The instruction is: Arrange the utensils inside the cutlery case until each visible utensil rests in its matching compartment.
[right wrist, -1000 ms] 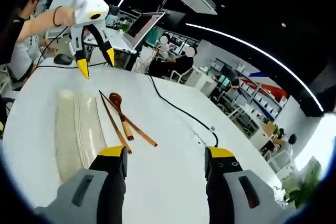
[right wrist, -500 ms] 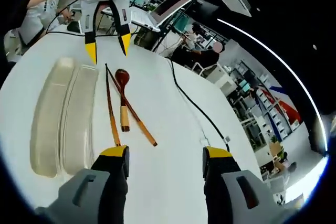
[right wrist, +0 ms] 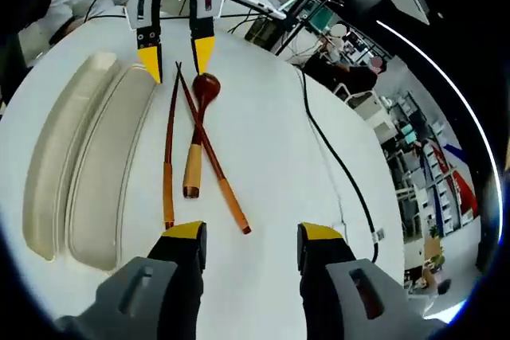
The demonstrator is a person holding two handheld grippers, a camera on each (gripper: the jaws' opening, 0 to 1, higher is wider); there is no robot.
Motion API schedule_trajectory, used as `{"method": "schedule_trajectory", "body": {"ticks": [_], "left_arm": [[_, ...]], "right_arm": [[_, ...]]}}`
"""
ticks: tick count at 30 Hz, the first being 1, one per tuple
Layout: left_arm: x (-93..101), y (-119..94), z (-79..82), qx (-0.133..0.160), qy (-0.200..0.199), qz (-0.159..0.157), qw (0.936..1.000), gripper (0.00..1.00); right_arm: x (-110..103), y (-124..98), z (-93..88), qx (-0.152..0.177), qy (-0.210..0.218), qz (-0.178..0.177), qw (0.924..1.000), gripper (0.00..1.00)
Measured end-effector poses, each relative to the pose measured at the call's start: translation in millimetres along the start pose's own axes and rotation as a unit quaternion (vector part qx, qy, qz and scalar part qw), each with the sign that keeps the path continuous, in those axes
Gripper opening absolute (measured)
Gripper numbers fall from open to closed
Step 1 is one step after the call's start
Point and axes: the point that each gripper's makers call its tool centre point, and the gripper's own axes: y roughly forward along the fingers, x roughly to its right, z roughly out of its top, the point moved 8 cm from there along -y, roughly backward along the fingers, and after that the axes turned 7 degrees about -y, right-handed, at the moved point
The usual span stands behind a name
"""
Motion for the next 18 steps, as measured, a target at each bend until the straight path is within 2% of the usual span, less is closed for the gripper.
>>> {"method": "schedule_trajectory", "body": {"ticks": [4,10,18], "left_arm": [[-1.4,3,1.2,-0.014,-0.001,-0.004,0.9999,0.26],[-2.5,9,0.9,-0.026,-0.013,-0.011,0.9995,0.25],[-7.5,15,-2.6,-0.02,-0.054,-0.022,0.9981,0.21]], "right_arm": [[2,6,2.3,-0.005,-0.018,0.022,0.9996,0.35],[4,12,3.6,-0.014,-0.05,0.057,0.997,0.28],[5,21,10.7,-0.003,-0.044,0.081,0.9957,0.24]]}}
